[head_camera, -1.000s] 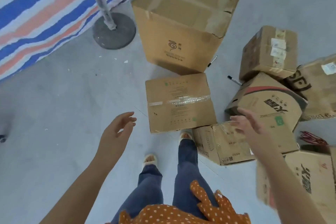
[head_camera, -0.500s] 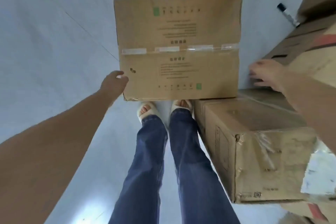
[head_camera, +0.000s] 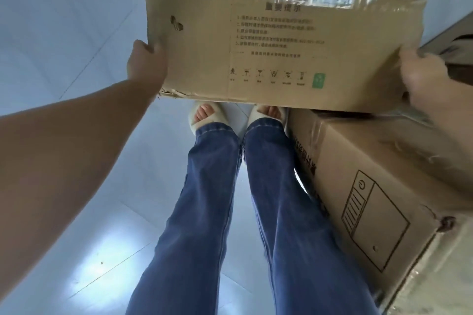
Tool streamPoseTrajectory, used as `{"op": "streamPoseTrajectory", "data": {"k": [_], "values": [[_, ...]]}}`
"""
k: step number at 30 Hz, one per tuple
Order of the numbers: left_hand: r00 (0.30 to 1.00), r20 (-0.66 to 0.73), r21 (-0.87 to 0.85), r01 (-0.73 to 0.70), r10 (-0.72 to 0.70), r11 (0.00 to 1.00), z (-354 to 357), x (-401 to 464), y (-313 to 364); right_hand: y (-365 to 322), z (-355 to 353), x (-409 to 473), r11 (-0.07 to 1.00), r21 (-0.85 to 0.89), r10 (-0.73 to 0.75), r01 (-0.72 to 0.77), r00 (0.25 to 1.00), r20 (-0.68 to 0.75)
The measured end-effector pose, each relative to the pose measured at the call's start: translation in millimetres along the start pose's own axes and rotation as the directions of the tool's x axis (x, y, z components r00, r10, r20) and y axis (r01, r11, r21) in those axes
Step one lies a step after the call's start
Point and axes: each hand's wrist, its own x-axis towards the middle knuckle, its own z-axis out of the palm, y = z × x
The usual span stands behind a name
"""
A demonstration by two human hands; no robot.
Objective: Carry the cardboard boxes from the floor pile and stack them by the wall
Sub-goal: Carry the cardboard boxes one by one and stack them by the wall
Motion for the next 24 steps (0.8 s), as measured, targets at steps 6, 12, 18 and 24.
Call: {"op": "streamPoseTrajectory", "data": {"k": [6, 12, 18, 24], "values": [[0.996, -0.058, -0.057, -0.076, 0.072, 0.995, -103.1, -22.7, 53.6, -41.0, -73.2, -65.5, 0.993, 0.09, -0.063, 0.077, 0.988, -0.144], [0.999, -0.017, -0.012, -0.037, 0.037, 0.999, -223.4, -96.7, 59.3, -88.0, -154.9, -161.2, 0.984, -0.034, -0.177, 0.175, 0.982, -0.06], [0.993, -0.112, -0.193, 0.013, -0.035, 0.981, -323.1, -208.0, 7.1, -92.7, -220.6, -263.0, 0.901, -0.08, -0.425, 0.426, 0.905, 0.026], [0.958, -0.249, -0.37, 0.045, -0.145, 0.928, -375.8, -322.5, -53.9, -96.6, -262.9, -341.3, 0.772, -0.059, -0.623, 0.632, 0.772, 0.127]]}}
